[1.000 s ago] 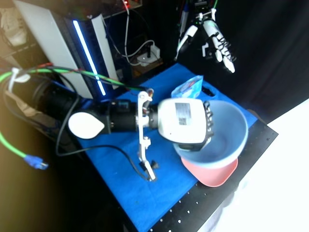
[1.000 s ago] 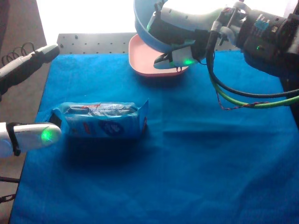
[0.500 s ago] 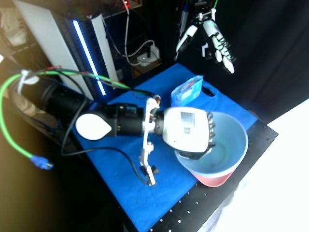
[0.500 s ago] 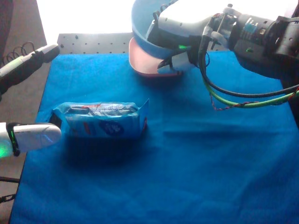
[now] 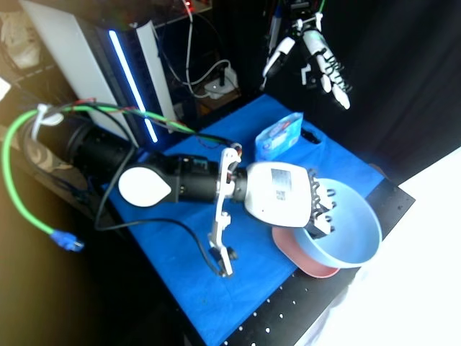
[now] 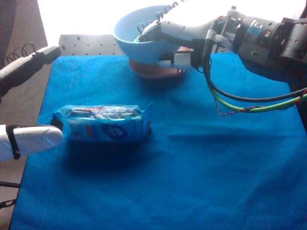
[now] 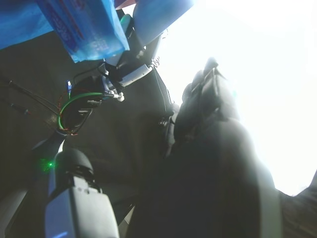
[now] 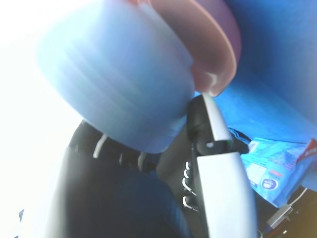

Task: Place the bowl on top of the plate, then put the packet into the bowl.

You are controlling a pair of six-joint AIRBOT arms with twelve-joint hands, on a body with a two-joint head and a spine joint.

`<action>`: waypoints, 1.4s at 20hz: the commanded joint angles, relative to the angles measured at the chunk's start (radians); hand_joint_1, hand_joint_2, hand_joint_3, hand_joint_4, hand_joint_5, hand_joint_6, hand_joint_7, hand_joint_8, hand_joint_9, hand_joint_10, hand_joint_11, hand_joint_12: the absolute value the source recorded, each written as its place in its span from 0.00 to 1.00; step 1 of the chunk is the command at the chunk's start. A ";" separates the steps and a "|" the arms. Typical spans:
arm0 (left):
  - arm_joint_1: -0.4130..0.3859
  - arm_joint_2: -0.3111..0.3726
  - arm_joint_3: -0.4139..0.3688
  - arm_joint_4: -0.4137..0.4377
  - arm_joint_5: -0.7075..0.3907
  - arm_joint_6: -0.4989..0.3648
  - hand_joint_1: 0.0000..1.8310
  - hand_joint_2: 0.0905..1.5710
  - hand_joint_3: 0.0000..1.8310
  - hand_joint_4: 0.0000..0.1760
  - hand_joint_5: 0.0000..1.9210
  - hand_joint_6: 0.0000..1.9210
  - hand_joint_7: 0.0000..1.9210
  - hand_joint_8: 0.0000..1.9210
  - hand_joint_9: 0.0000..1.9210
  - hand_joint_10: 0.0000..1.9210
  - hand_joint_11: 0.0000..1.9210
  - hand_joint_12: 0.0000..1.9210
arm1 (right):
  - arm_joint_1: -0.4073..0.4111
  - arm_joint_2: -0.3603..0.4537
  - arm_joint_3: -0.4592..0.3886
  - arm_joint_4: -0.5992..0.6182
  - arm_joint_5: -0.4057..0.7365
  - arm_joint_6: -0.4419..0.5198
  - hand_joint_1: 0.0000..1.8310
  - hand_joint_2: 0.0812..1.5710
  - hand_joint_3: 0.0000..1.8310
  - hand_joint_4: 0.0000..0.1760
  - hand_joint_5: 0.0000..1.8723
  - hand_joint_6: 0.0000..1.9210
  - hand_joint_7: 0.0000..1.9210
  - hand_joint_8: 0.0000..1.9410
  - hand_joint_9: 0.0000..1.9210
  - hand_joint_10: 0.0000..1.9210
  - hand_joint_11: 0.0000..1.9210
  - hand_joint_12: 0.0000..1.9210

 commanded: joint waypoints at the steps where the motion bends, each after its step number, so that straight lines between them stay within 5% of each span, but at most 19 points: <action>1: -0.012 -0.007 0.007 -0.013 -0.126 -0.008 0.25 0.55 0.00 0.76 0.01 0.00 0.00 0.00 0.00 0.00 0.02 0.01 | 0.008 0.000 -0.004 0.022 0.103 0.000 0.45 0.91 0.00 0.00 0.29 0.00 0.33 0.00 0.42 0.03 0.24 0.53; 4: -0.012 -0.007 0.006 -0.013 -0.127 -0.010 0.25 0.54 0.00 0.77 0.01 0.00 0.00 0.00 0.00 0.00 0.02 0.01 | 0.006 0.007 -0.019 0.021 0.103 0.001 0.45 0.91 0.00 0.00 0.29 0.00 0.33 0.00 0.42 0.02 0.23 0.54; 5: -0.012 -0.008 0.005 -0.014 -0.127 -0.011 0.27 0.54 0.00 0.82 0.01 0.00 0.00 0.00 0.00 0.00 0.03 0.01 | 0.006 0.012 -0.024 0.019 0.103 0.001 0.39 0.91 0.00 0.00 0.22 0.00 0.29 0.00 0.37 0.00 0.17 0.56; 8: -0.012 -0.008 0.003 -0.014 -0.128 -0.012 0.28 0.54 0.00 0.77 0.01 0.00 0.00 0.00 0.00 0.00 0.03 0.02 | 0.006 0.034 -0.039 0.014 0.103 0.001 0.29 0.92 0.00 0.00 0.17 0.00 0.26 0.00 0.35 0.00 0.13 0.59; 12: -0.012 -0.009 0.001 -0.016 -0.128 -0.012 0.29 0.54 0.00 0.79 0.01 0.00 0.00 0.00 0.00 0.00 0.02 0.01 | -0.009 0.057 -0.051 0.012 0.103 0.001 0.29 0.91 0.00 0.00 0.17 0.00 0.24 0.00 0.34 0.00 0.12 0.59; 15: -0.012 -0.008 -0.001 -0.017 -0.130 -0.012 0.30 0.54 0.00 0.75 0.00 0.00 0.00 0.00 0.00 0.00 0.03 0.02 | -0.015 0.082 -0.073 0.009 0.104 0.001 0.22 0.88 0.00 0.03 0.12 0.00 0.15 0.00 0.21 0.00 0.05 0.48; 16: -0.012 -0.008 -0.001 -0.017 -0.130 -0.012 0.29 0.54 0.00 0.80 0.00 0.00 0.00 0.00 0.00 0.00 0.03 0.02 | -0.016 0.094 -0.083 0.009 0.104 0.001 0.18 0.86 0.00 0.18 0.09 0.00 0.12 0.00 0.16 0.00 0.02 0.46; 18: -0.012 -0.009 -0.001 -0.019 -0.130 -0.012 0.29 0.55 0.00 0.84 0.00 0.00 0.00 0.00 0.00 0.00 0.03 0.02 | -0.016 0.118 -0.101 0.017 0.109 0.001 0.08 0.76 0.00 0.72 0.02 0.00 0.01 0.00 0.01 0.00 0.00 0.12; 19: -0.012 -0.009 -0.001 -0.021 -0.130 -0.012 0.29 0.55 0.00 0.81 0.00 0.00 0.00 0.00 0.00 0.00 0.03 0.02 | -0.019 0.134 -0.111 0.028 0.127 0.001 0.06 0.73 0.00 0.83 0.00 0.00 0.00 0.00 0.00 0.00 0.00 0.02; 21: -0.011 -0.009 -0.002 -0.025 -0.129 -0.012 0.28 0.55 0.00 0.87 0.00 0.00 0.00 0.00 0.00 0.00 0.03 0.02 | -0.028 0.163 -0.133 0.061 0.172 0.001 0.01 0.69 0.00 0.98 0.00 0.00 0.00 0.00 0.00 0.00 0.00 0.00; 23: -0.011 -0.009 0.001 -0.028 -0.126 -0.012 0.27 0.54 0.00 0.93 0.00 0.00 0.00 0.00 0.00 0.00 0.03 0.02 | -0.039 0.194 -0.157 0.085 0.235 0.001 0.04 0.65 0.00 1.00 0.00 0.00 0.00 0.00 0.00 0.00 0.00 0.00; 28: -0.013 -0.011 0.016 -0.028 -0.105 -0.011 0.35 0.52 0.00 0.82 0.00 0.00 0.00 0.00 0.00 0.00 0.00 0.00 | -0.106 0.299 -0.254 0.222 0.409 0.000 0.15 0.63 0.00 1.00 0.00 0.00 0.00 0.00 0.00 0.00 0.00 0.00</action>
